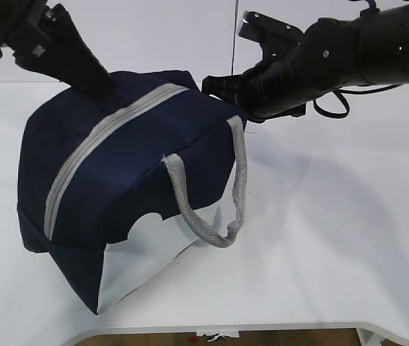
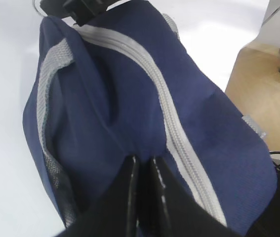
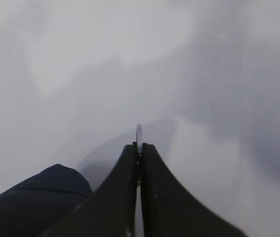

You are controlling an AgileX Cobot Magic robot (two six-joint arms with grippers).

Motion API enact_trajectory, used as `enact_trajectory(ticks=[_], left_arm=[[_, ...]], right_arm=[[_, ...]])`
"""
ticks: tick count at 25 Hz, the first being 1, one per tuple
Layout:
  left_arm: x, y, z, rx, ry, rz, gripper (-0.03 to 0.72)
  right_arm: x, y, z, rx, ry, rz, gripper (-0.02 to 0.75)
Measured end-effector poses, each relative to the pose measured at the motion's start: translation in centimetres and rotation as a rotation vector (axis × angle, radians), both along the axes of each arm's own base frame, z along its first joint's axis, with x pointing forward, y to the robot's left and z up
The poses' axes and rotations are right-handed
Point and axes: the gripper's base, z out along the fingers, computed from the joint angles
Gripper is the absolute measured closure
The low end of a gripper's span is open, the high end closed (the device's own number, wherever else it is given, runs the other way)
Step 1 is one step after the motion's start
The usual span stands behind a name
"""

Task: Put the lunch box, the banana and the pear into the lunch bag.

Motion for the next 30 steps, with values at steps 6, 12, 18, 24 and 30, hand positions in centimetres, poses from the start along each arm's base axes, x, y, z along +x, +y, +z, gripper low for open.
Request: enact_trajectory(ticks=[6, 12, 18, 24, 30], left_arm=[[0.0, 0.0, 0.0, 0.000, 0.000, 0.000, 0.673], [0.0, 0.0, 0.0, 0.000, 0.001, -0.001, 0.673], [0.3, -0.2, -0.6, 0.005, 0.031, -0.007, 0.673], [1.1, -0.6, -2.0, 0.011, 0.072, -0.007, 0.673], [1.9, -0.9, -2.6, -0.003, 0.071, 0.010, 0.673]], right_arm=[[0.0, 0.0, 0.0, 0.000, 0.001, 0.000, 0.748], [0.2, 0.0, 0.7, -0.010, 0.023, 0.009, 0.736], [0.7, 0.0, 2.3, -0.036, 0.000, 0.027, 0.649], [0.7, 0.0, 2.6, -0.044, 0.018, 0.031, 0.417], [0.5, -0.2, 3.4, -0.070, -0.005, 0.042, 0.283]])
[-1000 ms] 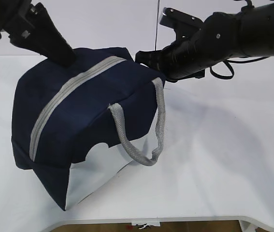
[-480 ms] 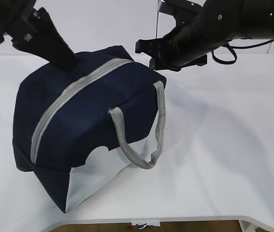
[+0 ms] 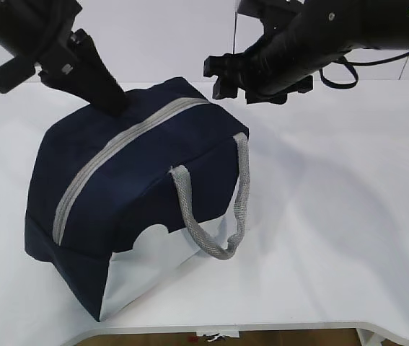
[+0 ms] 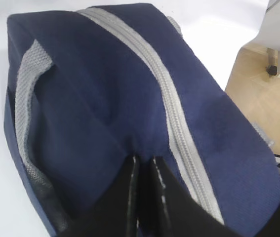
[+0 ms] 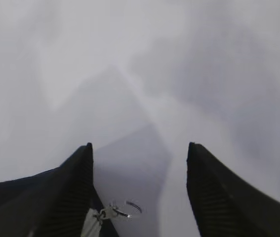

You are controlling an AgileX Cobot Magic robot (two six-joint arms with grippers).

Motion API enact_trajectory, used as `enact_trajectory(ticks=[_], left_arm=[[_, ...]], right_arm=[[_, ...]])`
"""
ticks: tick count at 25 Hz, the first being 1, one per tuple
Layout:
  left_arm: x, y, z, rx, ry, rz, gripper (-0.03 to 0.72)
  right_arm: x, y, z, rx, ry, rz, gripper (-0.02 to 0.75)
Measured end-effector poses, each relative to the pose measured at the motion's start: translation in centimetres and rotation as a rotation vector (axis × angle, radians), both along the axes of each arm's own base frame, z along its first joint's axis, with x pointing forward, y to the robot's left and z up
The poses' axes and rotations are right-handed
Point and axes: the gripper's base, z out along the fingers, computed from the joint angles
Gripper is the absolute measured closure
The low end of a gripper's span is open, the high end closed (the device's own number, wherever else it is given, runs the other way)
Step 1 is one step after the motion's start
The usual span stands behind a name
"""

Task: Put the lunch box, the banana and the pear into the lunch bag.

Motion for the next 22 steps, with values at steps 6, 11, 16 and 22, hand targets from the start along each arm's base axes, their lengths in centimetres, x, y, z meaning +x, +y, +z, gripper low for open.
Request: enact_trajectory(ticks=[6, 11, 16, 22], left_arm=[[0.9, -0.4, -1.4, -0.002, 0.042, 0.021, 0.673], [1.4, -0.5, -1.7, -0.015, 0.074, 0.097, 0.634], [1.5, -0.3, -1.8, 0.003, 0.104, 0.173, 0.455], [1.5, 0.1, -1.9, 0.041, 0.117, 0.212, 0.352]], right_arm=[[-0.4, -0.4, 3.0, -0.050, -0.058, 0.029, 0.275], [-0.9, -0.9, 5.7, -0.168, -0.070, 0.103, 0.274], [-1.5, -1.3, 7.8, -0.286, -0.030, 0.177, 0.274], [-2.6, -1.9, 9.5, -0.376, 0.068, 0.244, 0.274]])
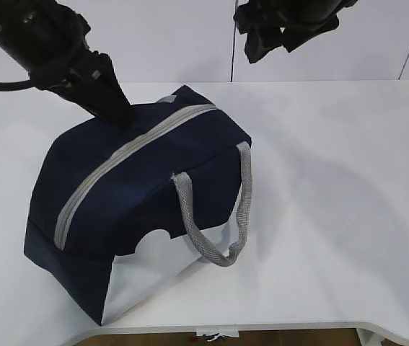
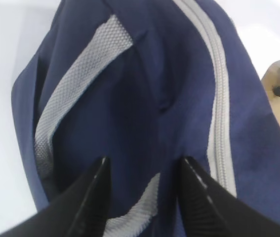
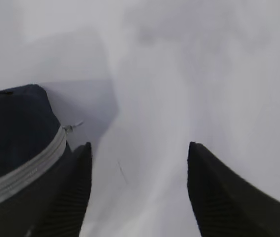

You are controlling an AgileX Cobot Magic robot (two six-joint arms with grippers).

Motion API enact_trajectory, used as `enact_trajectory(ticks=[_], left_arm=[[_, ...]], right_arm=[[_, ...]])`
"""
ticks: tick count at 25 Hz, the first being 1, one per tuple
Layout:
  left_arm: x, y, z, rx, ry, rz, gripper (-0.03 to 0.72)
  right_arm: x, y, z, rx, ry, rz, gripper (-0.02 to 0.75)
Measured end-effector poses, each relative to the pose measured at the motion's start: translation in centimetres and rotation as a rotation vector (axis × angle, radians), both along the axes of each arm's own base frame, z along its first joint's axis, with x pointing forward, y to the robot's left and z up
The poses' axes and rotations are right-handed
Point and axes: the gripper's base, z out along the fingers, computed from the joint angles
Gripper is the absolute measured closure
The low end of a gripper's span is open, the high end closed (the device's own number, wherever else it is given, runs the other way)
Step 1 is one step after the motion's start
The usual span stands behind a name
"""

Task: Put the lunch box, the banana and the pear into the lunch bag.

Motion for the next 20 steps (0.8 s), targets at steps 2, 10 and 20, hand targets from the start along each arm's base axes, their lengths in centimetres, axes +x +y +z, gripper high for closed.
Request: enact_trajectory(ticks=[2, 10, 20], left_arm=[[-0.1, 0.1, 0.2, 0.004, -0.002, 0.005, 0.347], [-0.7, 0.7, 0.6, 0.050, 0.036, 0.063, 0.322], [-1.8, 1.8, 2.2, 0.100, 0.005, 0.102, 0.171]], right_arm=[[-0.3, -0.2, 0.7, -0.013, 0.022, 0.003, 0.274], [-1.2, -0.6, 2.1, -0.043, 0.090, -0.001, 0.274], [-1.4, -0.6, 2.2, -0.045, 0.097, 0.001, 0.276]])
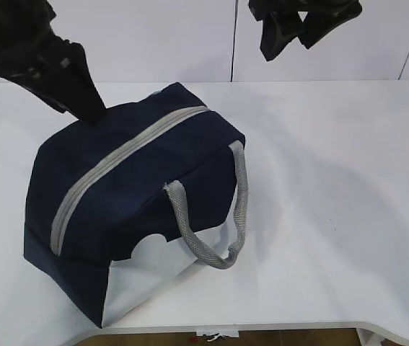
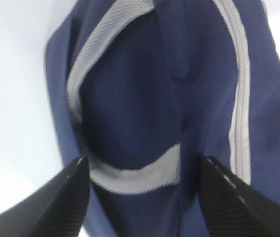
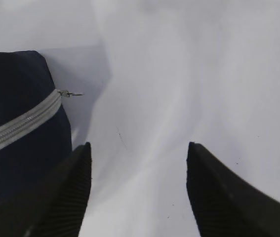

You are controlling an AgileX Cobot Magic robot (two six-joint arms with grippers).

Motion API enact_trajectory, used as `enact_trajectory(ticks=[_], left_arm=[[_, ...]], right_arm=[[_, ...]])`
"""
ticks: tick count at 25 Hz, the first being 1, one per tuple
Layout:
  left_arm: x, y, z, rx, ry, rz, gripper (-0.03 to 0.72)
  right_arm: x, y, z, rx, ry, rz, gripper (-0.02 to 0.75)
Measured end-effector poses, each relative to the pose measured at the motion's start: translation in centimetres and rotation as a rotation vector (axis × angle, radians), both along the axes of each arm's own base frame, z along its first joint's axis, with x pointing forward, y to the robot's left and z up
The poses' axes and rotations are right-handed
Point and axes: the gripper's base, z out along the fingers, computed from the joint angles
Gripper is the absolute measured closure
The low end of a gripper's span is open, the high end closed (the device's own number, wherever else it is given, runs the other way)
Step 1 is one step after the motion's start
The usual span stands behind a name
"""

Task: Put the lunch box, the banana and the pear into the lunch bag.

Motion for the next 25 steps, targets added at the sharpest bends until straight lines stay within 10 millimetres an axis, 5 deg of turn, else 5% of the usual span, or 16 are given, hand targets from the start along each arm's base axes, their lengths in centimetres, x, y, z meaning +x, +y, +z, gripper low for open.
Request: enact_trajectory(ticks=[12, 19, 25], left_arm=[[-3.3, 2.8, 4.8, 0.057, -0.134, 0.159, 0.180], [-7.8, 4.7, 9.1, 0.015, -0.279, 0.180, 0.200], [-12.5, 6.4, 9.2, 0.001, -0.312, 0.181, 0.202]], right_arm=[[-3.1, -1.1, 4.5, 0.067, -0.098, 0.006, 0.276], [-7.8, -3.0, 6.7, 0.087, -0.134, 0.006, 0.276], [-13.5, -5.2, 6.9, 0.110, -0.131, 0.010, 0.276]])
